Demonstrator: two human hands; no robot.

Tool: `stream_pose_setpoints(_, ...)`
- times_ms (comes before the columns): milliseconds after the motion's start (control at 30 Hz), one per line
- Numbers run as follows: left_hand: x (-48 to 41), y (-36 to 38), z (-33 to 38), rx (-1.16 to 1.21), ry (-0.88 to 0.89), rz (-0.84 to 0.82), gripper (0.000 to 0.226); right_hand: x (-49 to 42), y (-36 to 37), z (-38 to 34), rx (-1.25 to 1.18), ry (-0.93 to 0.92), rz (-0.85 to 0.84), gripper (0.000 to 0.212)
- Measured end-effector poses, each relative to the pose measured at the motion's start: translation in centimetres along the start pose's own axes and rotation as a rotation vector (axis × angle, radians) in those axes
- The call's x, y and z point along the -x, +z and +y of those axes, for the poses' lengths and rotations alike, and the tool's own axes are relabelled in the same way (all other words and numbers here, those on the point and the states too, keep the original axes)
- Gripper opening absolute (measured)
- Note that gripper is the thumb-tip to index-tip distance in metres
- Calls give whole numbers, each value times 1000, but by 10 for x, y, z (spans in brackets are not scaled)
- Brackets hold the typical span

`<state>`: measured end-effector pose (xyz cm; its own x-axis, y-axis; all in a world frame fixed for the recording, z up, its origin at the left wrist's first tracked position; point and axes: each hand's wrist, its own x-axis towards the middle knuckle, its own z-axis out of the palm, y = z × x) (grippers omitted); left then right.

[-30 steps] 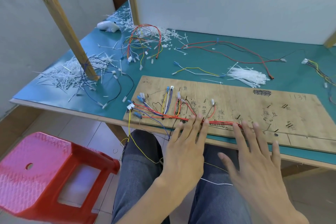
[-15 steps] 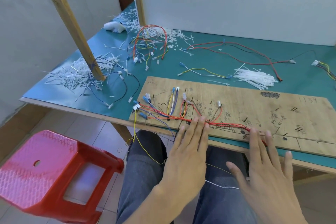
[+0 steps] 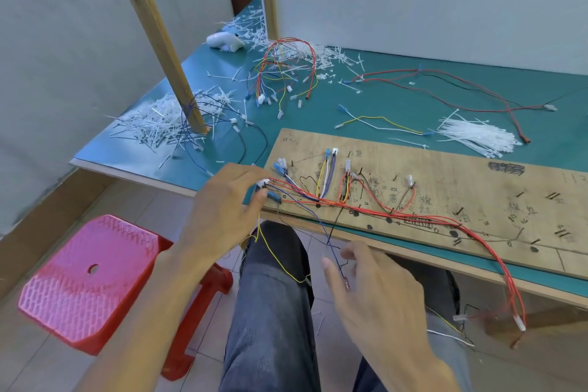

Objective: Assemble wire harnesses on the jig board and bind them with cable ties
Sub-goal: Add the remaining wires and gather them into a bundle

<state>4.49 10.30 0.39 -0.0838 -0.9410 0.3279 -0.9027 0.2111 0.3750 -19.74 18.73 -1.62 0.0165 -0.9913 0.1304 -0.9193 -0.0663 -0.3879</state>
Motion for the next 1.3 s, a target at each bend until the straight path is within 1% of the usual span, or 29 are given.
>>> stream_pose_setpoints(67, 0, 6, -5, -10, 35, -24, 30, -5, 11, -4, 106, 22, -76, 42)
stream_pose_setpoints(167, 0, 10, -9, -12, 39, 21, 30, -6, 21, 2, 90, 46, -120, 42)
stream_pose_setpoints(200, 0, 12, -10, -25, 47, 34, 30, -5, 23, 5, 80, 57, -136, 40)
stream_pose_setpoints(300, 2, 17, -11, -52, 80, 74, 26, 1, 23, 19, 35, 47, -147, 25)
stream_pose_setpoints(367, 2, 19, -12, -59, 86, 100, 25, 5, 17, 29, -99, 27, -115, 19)
stream_pose_setpoints(467, 1, 22, -13, -72, 90, 100, 25, 9, 3, 43, -326, 50, -65, 13)
stream_pose_setpoints(533, 1, 22, -12, -89, 110, 82, 26, 8, -6, 48, -561, 100, -51, 10)
stream_pose_setpoints(600, 2, 23, -12, -100, 143, 74, 26, 4, -15, 50, -785, 156, -81, 13)
stream_pose_setpoints(700, 4, 22, -12, -121, 169, 55, 29, -5, -24, 51, -988, 239, -155, 16)
stream_pose_setpoints(767, 6, 20, -9, -139, 158, 29, 31, -12, -26, 52, -1079, 310, -161, 13)
stream_pose_setpoints(833, 9, 19, -6, -156, 146, 7, 32, -17, -27, 52, -1164, 368, -162, 16)
stream_pose_setpoints(933, 12, 14, 4, -220, 153, 23, 36, -22, -30, 55, -1251, 399, -174, 18)
stream_pose_setpoints(1000, 13, 12, 15, -261, 200, 39, 43, -25, -31, 57, -1294, 426, -187, 17)
stream_pose_setpoints(1033, 13, 13, 23, -269, 252, 28, 46, -26, -31, 58, -1319, 442, -195, 18)
stream_pose_setpoints(1133, 20, 26, 46, -266, 391, -109, 55, -29, -30, 61, -1385, 486, -200, 20)
stream_pose_setpoints(1233, 30, 39, 49, -265, 357, -233, 61, -35, -30, 63, -1477, 499, -225, 28)
stream_pose_setpoints(1300, 33, 43, 47, -254, 327, -259, 61, -40, -32, 63, -1506, 485, -238, 31)
